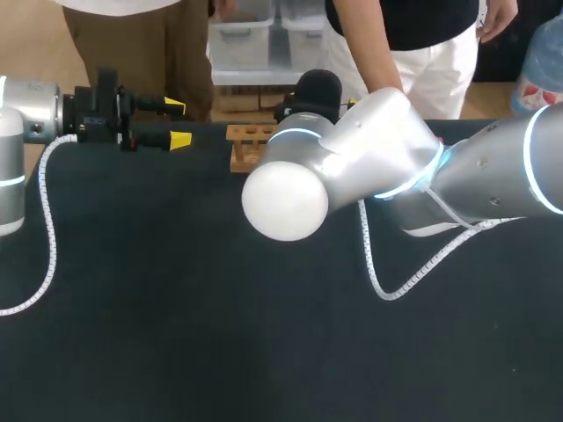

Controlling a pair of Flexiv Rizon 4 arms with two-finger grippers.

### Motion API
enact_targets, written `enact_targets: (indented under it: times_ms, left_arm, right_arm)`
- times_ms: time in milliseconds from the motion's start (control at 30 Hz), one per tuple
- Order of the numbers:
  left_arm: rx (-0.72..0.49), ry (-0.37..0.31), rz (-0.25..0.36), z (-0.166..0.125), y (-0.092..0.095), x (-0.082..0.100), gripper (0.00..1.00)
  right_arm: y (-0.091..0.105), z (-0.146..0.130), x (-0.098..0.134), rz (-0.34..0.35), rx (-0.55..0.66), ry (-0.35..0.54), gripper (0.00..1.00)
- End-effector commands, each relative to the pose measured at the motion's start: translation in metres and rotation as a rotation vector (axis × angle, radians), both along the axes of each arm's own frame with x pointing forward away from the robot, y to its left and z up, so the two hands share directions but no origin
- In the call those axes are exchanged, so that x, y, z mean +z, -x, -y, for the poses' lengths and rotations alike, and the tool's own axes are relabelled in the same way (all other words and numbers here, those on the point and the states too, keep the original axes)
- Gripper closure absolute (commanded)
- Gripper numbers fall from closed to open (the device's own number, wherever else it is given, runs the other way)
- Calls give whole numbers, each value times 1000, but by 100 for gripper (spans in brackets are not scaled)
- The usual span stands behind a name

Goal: Grasp the test tube, adjust it, and insert it.

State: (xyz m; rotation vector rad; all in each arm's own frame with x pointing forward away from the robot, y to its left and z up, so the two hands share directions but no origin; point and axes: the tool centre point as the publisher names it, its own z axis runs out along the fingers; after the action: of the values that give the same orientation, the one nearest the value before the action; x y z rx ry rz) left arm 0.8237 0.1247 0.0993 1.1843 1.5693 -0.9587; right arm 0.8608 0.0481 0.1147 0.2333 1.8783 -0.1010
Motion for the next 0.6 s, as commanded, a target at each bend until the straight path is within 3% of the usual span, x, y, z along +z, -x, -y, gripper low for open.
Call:
enact_targets:
  times_ms: [33, 367, 600]
  left_arm:
    - [-1, 2, 3, 0, 0, -1, 0]
    - [-1, 2, 3, 0, 0, -1, 0]
    - [-1, 2, 3, 0, 0, -1, 0]
  right_arm:
    - [20, 5, 11, -22, 64, -28, 0]
    - [59, 3, 23, -68, 203, -68, 0]
    - [74, 2, 30, -76, 315, -178, 0]
